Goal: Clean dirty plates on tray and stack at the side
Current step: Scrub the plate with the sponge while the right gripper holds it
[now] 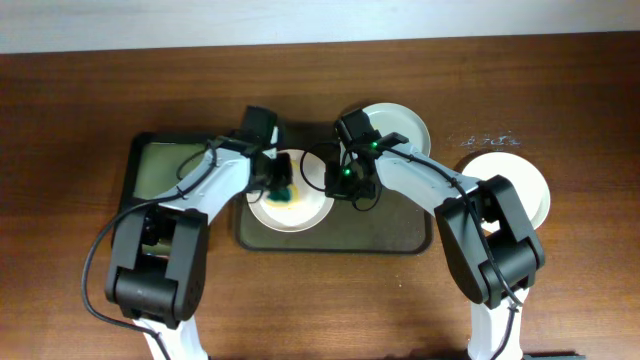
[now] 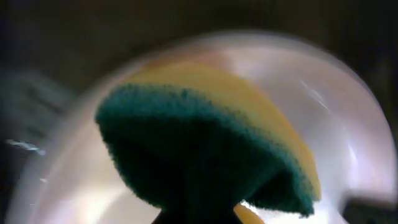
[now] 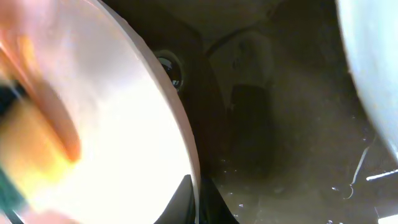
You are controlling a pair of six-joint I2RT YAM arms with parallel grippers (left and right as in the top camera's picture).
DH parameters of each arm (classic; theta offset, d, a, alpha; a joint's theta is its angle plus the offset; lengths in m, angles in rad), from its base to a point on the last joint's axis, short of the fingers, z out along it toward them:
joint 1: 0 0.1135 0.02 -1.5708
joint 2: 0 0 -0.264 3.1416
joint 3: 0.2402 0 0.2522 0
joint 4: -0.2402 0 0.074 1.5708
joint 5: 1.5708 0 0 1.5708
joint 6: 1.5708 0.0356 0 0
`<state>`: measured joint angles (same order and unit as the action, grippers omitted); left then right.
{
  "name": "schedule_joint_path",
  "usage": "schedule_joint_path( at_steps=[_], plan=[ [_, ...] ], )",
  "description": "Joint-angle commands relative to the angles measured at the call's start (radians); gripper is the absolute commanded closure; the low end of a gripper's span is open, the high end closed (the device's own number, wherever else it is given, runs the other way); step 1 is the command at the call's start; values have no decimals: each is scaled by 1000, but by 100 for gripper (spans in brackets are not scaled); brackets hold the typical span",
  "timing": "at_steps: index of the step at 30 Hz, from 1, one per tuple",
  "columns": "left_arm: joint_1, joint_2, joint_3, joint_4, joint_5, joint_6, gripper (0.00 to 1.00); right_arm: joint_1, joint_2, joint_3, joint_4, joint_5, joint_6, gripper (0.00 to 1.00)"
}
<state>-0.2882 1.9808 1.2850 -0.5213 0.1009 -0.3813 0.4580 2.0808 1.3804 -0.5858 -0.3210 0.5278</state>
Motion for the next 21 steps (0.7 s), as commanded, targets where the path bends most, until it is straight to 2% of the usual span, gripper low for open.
schedule_joint_path(
  at_steps=[1,3,4,7,8,10,11,14,17,19,21],
  plan=[
    [14,40,0,106,-313,-33,100,-1,38,-8,-13,15,1,96],
    [11,68,0,127,-318,-33,100,-1,38,-8,-16,14,1,96],
    [6,82,0,81,-306,-19,100,-1,38,-8,-23,12,2,96],
    [3,85,0,-89,-180,172,100,-1,40,-8,-51,-75,-25,96],
    [3,85,0,-133,-100,256,100,-1,43,-8,-55,-100,-39,96],
    [3,85,0,-254,223,545,100,-1,61,-8,-65,-151,-64,96],
    [2,85,0,-303,339,617,100,-2,66,-8,-64,-174,-68,96],
    [2,85,0,-307,455,623,100,-2,69,-8,-62,-183,-70,96],
    [2,85,6,-234,453,615,100,-2,69,-8,-61,-180,-71,96],
    [2,85,7,-166,352,530,100,-2,69,-8,-61,-178,-71,96],
    [2,85,7,-39,73,369,100,-2,69,-8,-62,-173,-71,96]
  ],
)
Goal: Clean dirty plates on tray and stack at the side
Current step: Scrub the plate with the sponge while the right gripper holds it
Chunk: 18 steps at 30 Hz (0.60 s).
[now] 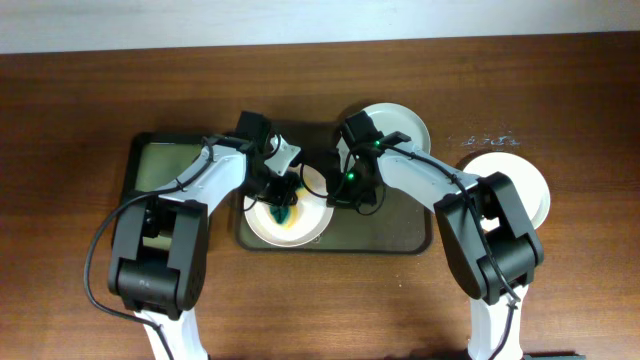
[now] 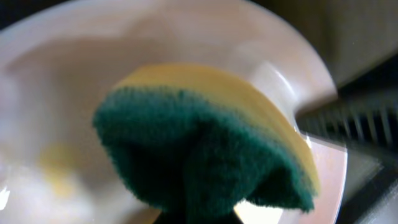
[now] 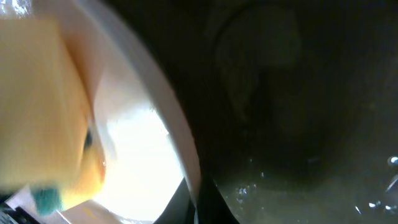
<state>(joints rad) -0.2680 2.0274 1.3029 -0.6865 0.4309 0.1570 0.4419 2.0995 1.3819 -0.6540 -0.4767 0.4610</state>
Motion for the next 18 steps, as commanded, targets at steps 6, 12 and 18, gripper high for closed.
schedule_joint_path(
  at_steps=[6,12,18],
  plan=[
    [-19,38,-11,243,-797,-599,100,15,50,-9,6,-9,-4,96],
    [-19,38,-11,-94,-590,-404,100,15,50,-9,7,-9,-4,96],
    [-19,38,-11,-251,77,187,100,15,50,-9,7,-10,-4,96]
  ],
)
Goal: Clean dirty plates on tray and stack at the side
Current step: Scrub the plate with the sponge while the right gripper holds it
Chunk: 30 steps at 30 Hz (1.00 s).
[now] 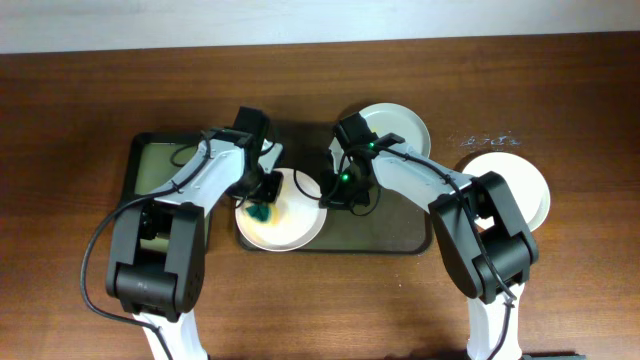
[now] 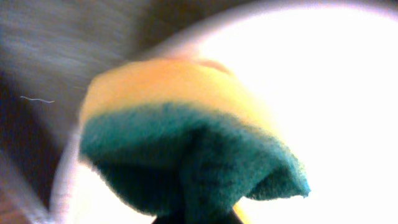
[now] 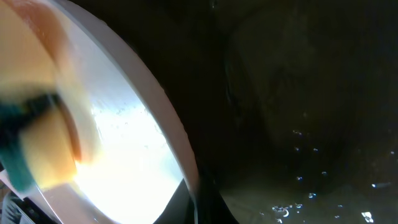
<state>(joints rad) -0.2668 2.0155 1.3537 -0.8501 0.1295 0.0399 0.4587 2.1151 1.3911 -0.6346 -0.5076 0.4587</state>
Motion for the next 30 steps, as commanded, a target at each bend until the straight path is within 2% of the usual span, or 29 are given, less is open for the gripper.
schedule_joint_path(
  at_steps=[1,4,5,8,12,13,15,17,18,19,22,24,26,28,30],
  plan=[
    [-21,50,-61,-102,431,341,100,-2,35,-18,-13,21,-2,96],
    [-20,50,-61,-70,443,328,100,-2,35,-18,-13,21,-2,96],
    [-20,50,-61,-33,441,284,100,-2,35,-18,-13,21,-2,96],
    [-20,50,-61,127,282,63,100,-2,35,-18,-13,21,-2,96],
    [-20,50,-61,359,-105,-132,100,-2,35,-18,-13,21,-2,96],
    [-21,50,-61,387,-246,-207,100,-2,35,-18,-13,21,-2,96],
    [-21,50,-61,358,-541,-393,100,-2,35,-18,-13,22,-2,96],
    [-21,50,-61,286,-586,-410,100,-2,35,-18,-13,22,-2,96],
    [-21,50,-61,217,-575,-409,100,-2,35,-18,-13,22,-2,96],
    [-21,50,-61,145,-527,-354,100,-2,35,-18,-13,22,-2,96],
    [-20,50,-61,19,-278,-130,100,-2,35,-18,-13,22,-2,96],
    [-21,50,-61,-32,32,103,100,-2,35,-18,-13,22,-2,96],
    [-21,50,-61,-74,280,240,100,-2,35,-18,-13,22,-2,96],
    [-21,50,-61,-106,452,316,100,-2,35,-18,-13,21,-2,96],
    [-21,50,-61,-101,478,317,100,-2,35,-18,-13,21,-2,96]
  ],
)
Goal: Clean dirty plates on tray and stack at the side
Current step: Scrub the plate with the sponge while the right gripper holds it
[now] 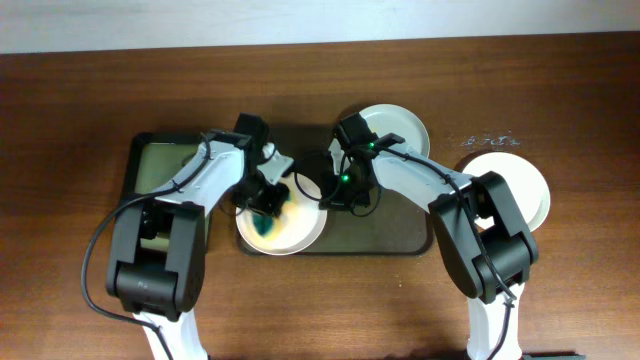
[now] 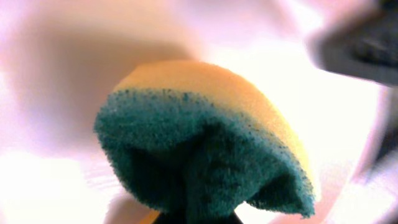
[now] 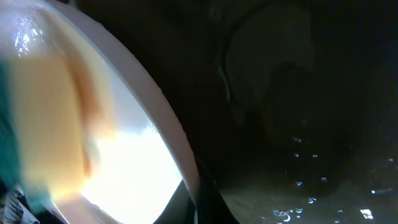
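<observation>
A white plate (image 1: 295,232) with yellow smears lies on the left part of the dark tray (image 1: 390,235). My left gripper (image 1: 268,205) is shut on a green and yellow sponge (image 2: 205,140), pressed on the plate's middle. My right gripper (image 1: 328,195) is shut on the plate's right rim (image 3: 180,155). In the right wrist view the sponge (image 3: 43,130) is a blurred shape on the plate. A second white plate (image 1: 405,125) rests at the tray's far right corner. A white plate (image 1: 520,180) lies on the table to the right.
A second tray (image 1: 160,165) with a greenish floor sits to the left of the dark tray. The wooden table (image 1: 80,100) surrounds both. The tray floor (image 3: 298,155) beside the held plate is wet with droplets.
The sponge in my left gripper has shifted from the plate's left edge to its middle. My right gripper keeps the same grip on the rim. The plate has stayed put.
At every moment my right gripper was shut on the plate's right rim and my left was shut on the sponge. The sponge stood at the plate's upper middle, then its middle, then its left edge, and now the middle again. The plate lies slightly lower left than at first.
</observation>
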You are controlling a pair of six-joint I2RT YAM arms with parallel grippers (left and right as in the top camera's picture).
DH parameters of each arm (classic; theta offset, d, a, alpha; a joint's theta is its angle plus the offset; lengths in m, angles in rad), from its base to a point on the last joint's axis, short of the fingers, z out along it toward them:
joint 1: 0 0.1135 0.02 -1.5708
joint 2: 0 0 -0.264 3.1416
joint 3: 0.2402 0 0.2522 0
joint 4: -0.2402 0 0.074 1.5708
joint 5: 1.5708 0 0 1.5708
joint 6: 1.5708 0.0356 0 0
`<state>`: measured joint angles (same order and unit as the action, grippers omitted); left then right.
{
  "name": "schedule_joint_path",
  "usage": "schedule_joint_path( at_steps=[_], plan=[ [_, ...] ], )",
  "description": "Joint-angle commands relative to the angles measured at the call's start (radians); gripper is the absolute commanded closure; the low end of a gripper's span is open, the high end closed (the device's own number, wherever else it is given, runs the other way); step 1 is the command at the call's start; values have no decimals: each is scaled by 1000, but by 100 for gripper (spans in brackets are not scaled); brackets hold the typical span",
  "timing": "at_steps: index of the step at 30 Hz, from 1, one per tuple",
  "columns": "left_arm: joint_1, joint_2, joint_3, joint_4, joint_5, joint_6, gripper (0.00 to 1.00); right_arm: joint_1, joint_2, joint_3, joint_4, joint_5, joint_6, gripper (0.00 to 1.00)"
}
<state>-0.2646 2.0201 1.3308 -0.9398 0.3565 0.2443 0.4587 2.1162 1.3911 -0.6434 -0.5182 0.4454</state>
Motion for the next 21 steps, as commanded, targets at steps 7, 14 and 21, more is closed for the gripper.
schedule_joint_path(
  at_steps=[7,14,21],
  plan=[
    [-23,45,-39,277,14,-83,100,-2,34,-18,-4,32,11,96],
    [-23,45,-35,494,-829,-484,100,-2,34,-18,-4,34,11,96],
    [-23,45,-35,172,-558,-468,100,-2,34,-18,-5,36,11,96]
  ],
)
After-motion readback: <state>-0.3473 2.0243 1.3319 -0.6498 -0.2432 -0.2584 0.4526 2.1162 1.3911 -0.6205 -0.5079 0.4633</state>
